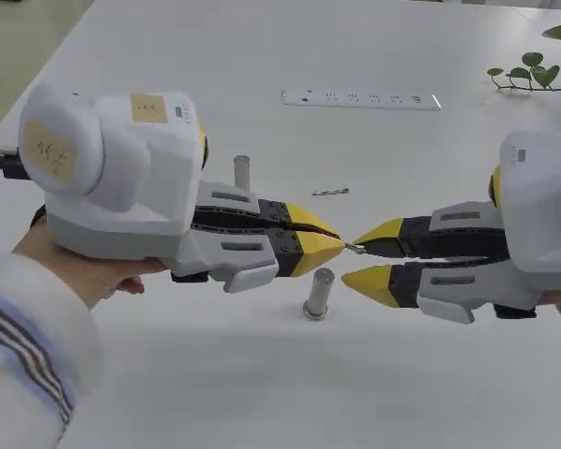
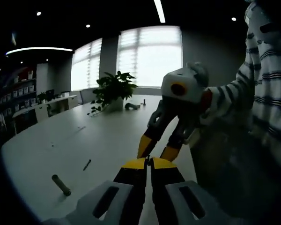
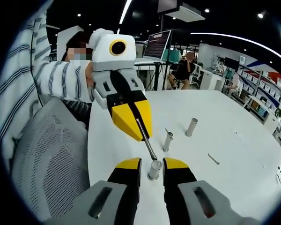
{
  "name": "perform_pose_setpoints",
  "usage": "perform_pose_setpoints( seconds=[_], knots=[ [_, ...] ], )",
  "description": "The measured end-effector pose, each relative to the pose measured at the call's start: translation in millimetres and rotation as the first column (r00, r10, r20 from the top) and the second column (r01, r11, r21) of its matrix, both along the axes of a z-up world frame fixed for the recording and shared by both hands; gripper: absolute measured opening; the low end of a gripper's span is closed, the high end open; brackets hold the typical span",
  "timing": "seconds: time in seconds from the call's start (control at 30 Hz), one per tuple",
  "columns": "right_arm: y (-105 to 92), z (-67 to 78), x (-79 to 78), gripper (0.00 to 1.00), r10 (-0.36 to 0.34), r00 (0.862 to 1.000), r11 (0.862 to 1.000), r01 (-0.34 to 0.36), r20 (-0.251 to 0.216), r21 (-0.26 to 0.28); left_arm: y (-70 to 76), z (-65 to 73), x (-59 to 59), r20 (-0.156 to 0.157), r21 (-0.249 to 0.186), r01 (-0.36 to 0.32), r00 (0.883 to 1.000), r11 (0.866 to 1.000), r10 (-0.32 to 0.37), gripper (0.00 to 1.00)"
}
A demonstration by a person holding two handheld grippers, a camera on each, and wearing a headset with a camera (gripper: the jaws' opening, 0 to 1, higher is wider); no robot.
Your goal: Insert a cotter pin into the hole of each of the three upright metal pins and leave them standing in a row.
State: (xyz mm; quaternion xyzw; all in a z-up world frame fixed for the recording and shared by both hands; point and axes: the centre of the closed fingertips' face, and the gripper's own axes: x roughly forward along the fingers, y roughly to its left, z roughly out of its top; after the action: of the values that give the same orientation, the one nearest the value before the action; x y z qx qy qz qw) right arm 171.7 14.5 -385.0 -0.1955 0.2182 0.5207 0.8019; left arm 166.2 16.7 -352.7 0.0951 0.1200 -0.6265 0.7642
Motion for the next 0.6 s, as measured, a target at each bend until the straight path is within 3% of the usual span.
perform_pose_setpoints(
  seconds=[0.1,0.17,0.37,0.6],
  knots=[
    [1.1,0.6,-1.3,0.10,0.003,1.000,1.000,-0.003,-0.003,0.005,-0.6,-0.2,-2.2,0.034,0.008,0.023,0.999,1.000,-0.024,0.00],
    [1.0,0.1,-2.2,0.06,0.006,1.000,1.000,-0.006,-0.003,0.001,-1.2,0.5,-3.6,0.020,-0.001,0.029,0.999,1.000,-0.029,0.00],
    [2.2,-3.0,-9.7,0.00,0.039,0.999,0.999,-0.039,-0.016,-0.012,-1.8,-5.6,-7.4,0.031,0.031,0.064,0.997,0.997,-0.065,0.00],
    [0.8,-3.0,-15.9,0.00,0.068,0.997,0.997,-0.069,-0.022,-0.030,0.6,-13.7,-11.2,0.046,0.076,0.099,0.994,0.992,-0.103,0.00]
  ],
)
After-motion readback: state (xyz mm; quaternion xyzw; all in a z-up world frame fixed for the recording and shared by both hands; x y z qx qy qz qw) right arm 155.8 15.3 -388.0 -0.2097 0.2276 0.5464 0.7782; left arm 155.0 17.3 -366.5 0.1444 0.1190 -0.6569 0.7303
